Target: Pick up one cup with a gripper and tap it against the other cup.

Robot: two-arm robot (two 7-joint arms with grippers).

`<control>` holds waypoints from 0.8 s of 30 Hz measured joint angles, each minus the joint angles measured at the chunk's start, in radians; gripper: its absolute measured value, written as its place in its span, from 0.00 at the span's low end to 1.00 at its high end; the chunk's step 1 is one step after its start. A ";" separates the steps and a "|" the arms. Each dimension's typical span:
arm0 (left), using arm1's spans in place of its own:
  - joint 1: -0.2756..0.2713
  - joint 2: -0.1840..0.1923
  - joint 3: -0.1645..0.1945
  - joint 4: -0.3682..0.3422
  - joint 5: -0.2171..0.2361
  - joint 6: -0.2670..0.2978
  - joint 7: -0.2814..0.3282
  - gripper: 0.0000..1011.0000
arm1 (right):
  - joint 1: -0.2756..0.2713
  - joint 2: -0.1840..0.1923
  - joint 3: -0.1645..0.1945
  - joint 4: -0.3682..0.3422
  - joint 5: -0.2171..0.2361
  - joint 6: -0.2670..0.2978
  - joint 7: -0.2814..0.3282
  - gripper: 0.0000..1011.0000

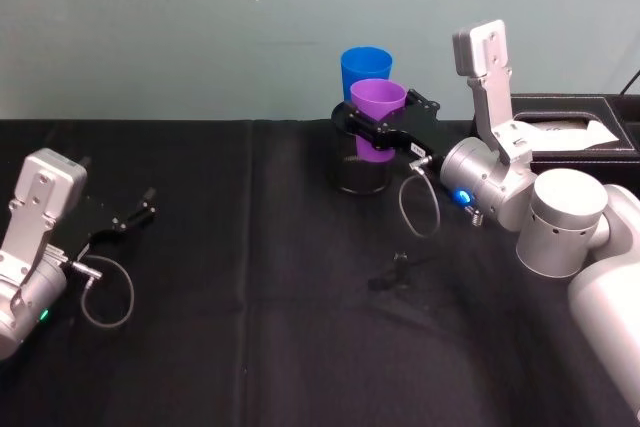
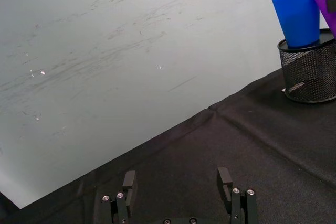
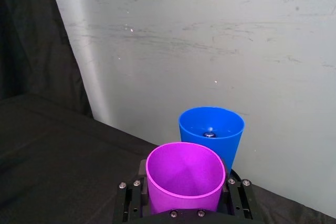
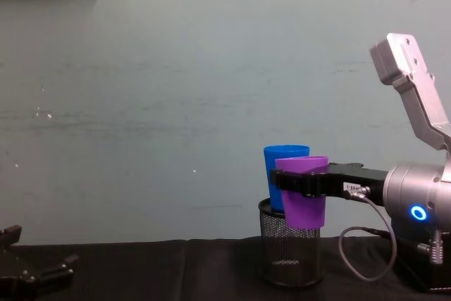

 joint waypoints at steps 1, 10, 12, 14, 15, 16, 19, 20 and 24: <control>0.000 0.000 0.000 0.000 0.000 0.000 0.000 0.99 | 0.000 0.000 0.000 0.000 0.000 0.000 0.000 0.73; 0.000 0.000 0.000 0.000 0.000 0.000 0.000 0.99 | 0.000 0.000 0.000 0.000 0.000 0.000 0.000 0.73; 0.000 0.000 0.000 0.000 0.000 0.000 0.000 0.99 | 0.000 0.000 0.000 0.000 0.000 0.000 0.000 0.73; 0.000 0.000 0.000 0.000 0.000 0.000 0.000 0.99 | 0.000 0.000 0.000 0.000 0.000 0.000 0.000 0.73; 0.000 0.000 0.000 0.000 0.000 0.000 0.000 0.99 | 0.000 0.000 0.000 0.000 0.000 0.000 0.000 0.73; 0.000 0.000 0.000 0.000 0.000 0.000 0.000 0.99 | 0.000 0.000 0.000 0.000 0.000 0.000 0.000 0.73; 0.000 0.000 0.000 0.000 0.000 0.000 0.000 0.99 | 0.000 0.000 0.000 0.000 0.000 0.000 0.000 0.73; 0.000 0.000 0.000 0.000 0.000 0.000 0.000 0.99 | 0.000 0.000 0.000 0.000 0.000 0.000 0.000 0.73; 0.000 0.000 0.000 0.000 0.000 0.000 0.000 0.99 | 0.000 0.000 0.000 0.000 0.000 0.000 0.000 0.73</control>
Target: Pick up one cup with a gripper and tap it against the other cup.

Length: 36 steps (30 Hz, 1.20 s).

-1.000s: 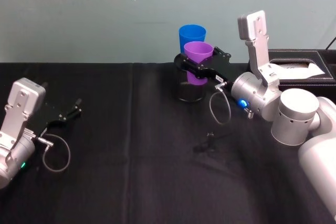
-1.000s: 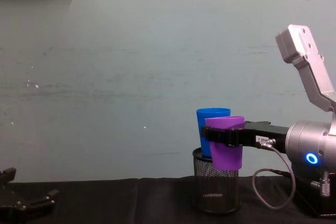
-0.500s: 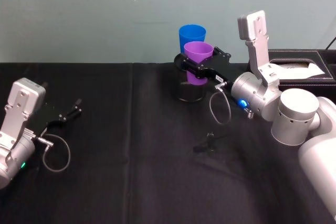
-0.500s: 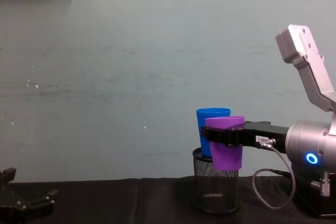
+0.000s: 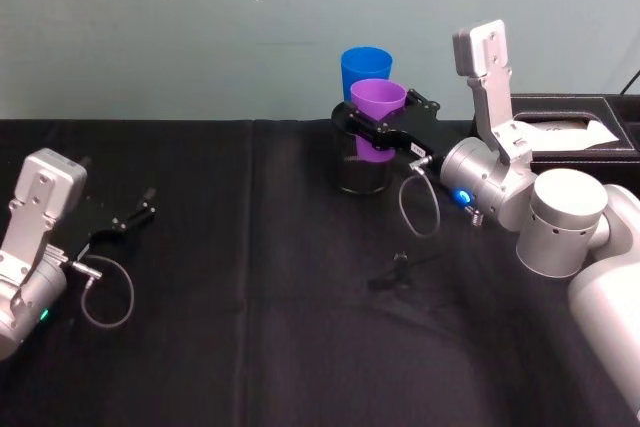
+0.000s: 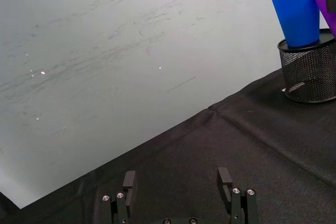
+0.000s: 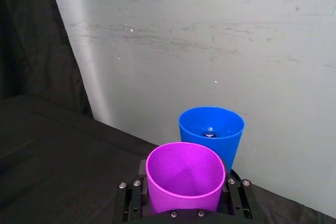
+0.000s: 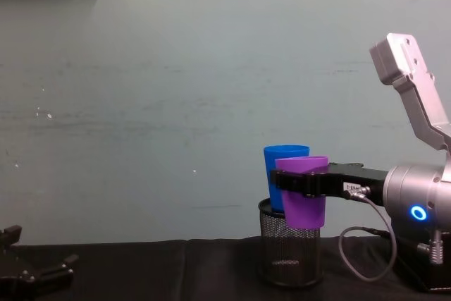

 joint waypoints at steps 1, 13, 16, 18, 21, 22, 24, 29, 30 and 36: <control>0.000 0.000 0.000 0.000 0.000 0.000 0.000 0.99 | 0.000 0.000 0.000 0.000 0.000 0.000 0.000 0.73; 0.000 0.000 0.000 0.000 0.000 0.000 0.000 0.99 | 0.000 0.000 0.000 0.000 0.000 0.000 0.000 0.73; 0.000 0.000 0.000 0.000 0.000 0.000 0.000 0.99 | 0.000 0.000 0.000 0.000 0.000 0.000 0.000 0.73; 0.000 0.000 0.000 0.000 0.000 0.000 0.000 0.99 | 0.000 0.000 0.000 0.000 0.000 0.000 0.000 0.73; 0.000 0.000 0.000 0.000 0.000 0.000 0.000 0.99 | 0.000 0.000 0.000 0.000 0.000 0.000 0.000 0.73; 0.000 0.000 0.000 0.000 0.000 0.000 0.000 0.99 | 0.000 0.000 0.000 0.000 0.000 0.000 0.000 0.73; 0.000 0.000 0.000 0.000 0.000 0.000 0.000 0.99 | 0.000 0.000 0.000 0.000 0.000 0.000 0.000 0.73; 0.000 0.000 0.000 0.000 0.000 0.000 0.000 0.99 | 0.000 0.000 0.000 0.000 0.000 0.000 0.000 0.73; 0.000 0.000 0.000 0.000 0.000 0.000 0.000 0.99 | 0.000 0.000 0.000 0.000 0.000 0.000 0.000 0.73; 0.000 0.000 0.000 0.000 0.000 0.000 0.000 0.99 | 0.000 0.000 0.000 0.000 0.000 0.000 0.000 0.73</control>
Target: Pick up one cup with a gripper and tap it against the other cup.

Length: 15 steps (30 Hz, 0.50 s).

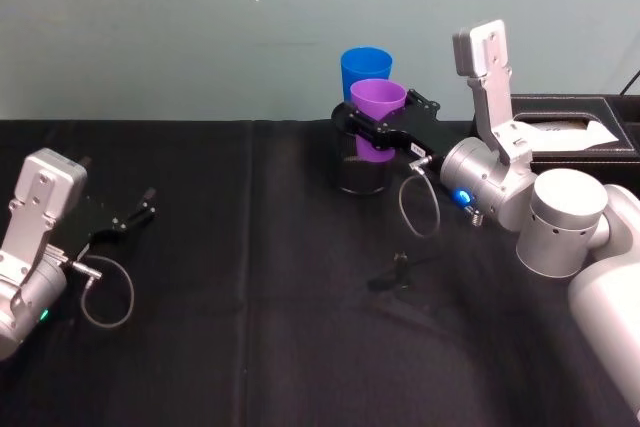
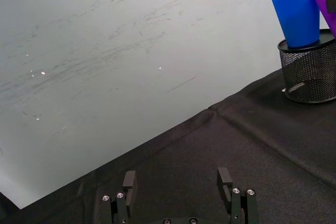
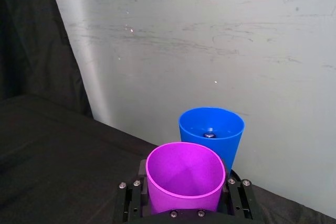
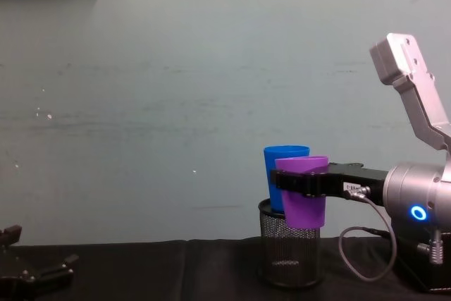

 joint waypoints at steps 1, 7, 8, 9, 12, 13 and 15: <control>0.000 0.000 0.000 0.000 0.000 0.000 0.000 0.99 | 0.000 0.000 0.000 0.000 0.000 0.000 0.000 0.73; 0.000 0.000 0.000 0.000 0.000 0.000 0.000 0.99 | 0.000 0.000 0.000 0.000 0.000 0.000 0.000 0.73; 0.000 0.000 0.000 0.000 0.000 0.000 0.000 0.99 | 0.000 0.000 0.000 0.000 0.000 0.000 0.000 0.73; 0.000 0.000 0.000 0.000 0.000 0.000 0.000 0.99 | 0.000 0.000 0.000 0.000 0.000 0.000 0.000 0.73; 0.000 0.000 0.000 0.000 0.000 0.000 0.000 0.99 | 0.000 0.000 0.000 0.000 0.000 0.000 0.000 0.73; 0.000 0.000 0.000 0.000 0.000 0.000 0.000 0.99 | 0.000 0.000 0.000 0.000 0.000 0.000 0.000 0.73; 0.000 0.000 0.000 0.000 0.000 0.000 0.000 0.99 | 0.000 0.000 0.000 0.000 0.000 0.000 0.000 0.73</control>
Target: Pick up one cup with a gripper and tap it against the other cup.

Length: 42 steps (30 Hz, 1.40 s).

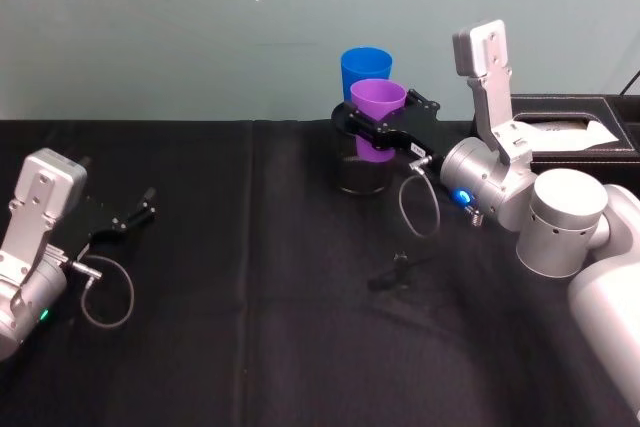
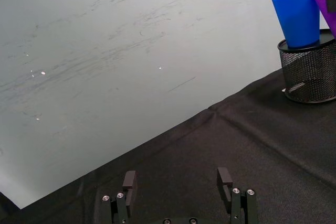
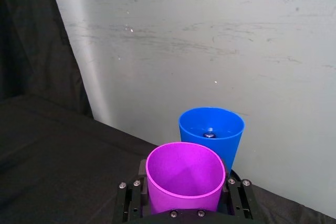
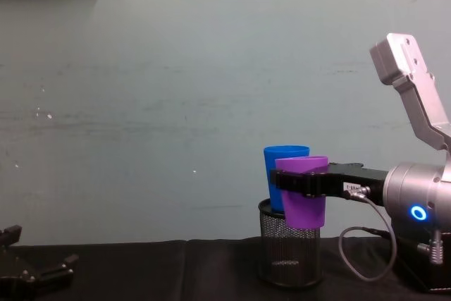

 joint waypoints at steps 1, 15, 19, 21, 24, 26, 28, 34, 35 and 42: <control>0.000 0.000 0.000 0.000 0.000 0.000 0.000 0.99 | 0.000 0.000 0.000 0.000 0.000 0.000 0.000 0.73; 0.000 0.000 0.000 0.000 0.000 0.000 0.000 0.99 | 0.000 0.000 0.000 0.000 0.000 0.000 0.000 0.73; 0.000 0.000 0.000 0.000 0.000 0.000 0.000 0.99 | 0.000 0.000 0.000 0.000 0.000 0.000 0.000 0.73; 0.000 0.000 0.000 0.000 0.000 0.000 0.000 0.99 | 0.000 0.000 0.000 0.000 0.000 0.000 0.000 0.73; 0.000 0.000 0.000 0.000 0.000 0.000 0.000 0.99 | 0.000 0.000 0.000 0.000 0.000 0.000 0.000 0.73; 0.000 0.000 0.000 0.000 0.000 0.000 0.000 0.99 | 0.000 0.000 0.000 0.000 0.000 0.000 0.000 0.73; 0.000 0.000 0.000 0.000 0.000 0.000 0.000 0.99 | 0.000 0.000 0.000 0.000 0.000 0.000 0.000 0.73; 0.000 0.000 0.000 0.000 0.000 0.000 0.000 0.99 | 0.000 0.000 0.000 0.000 0.000 0.000 0.000 0.73; 0.000 0.000 0.000 0.000 0.000 0.000 0.000 0.99 | 0.000 0.000 0.000 0.000 0.000 0.000 0.000 0.73; 0.000 0.000 0.000 0.000 0.000 0.000 0.000 0.99 | 0.000 0.000 0.000 0.000 0.000 0.000 0.000 0.73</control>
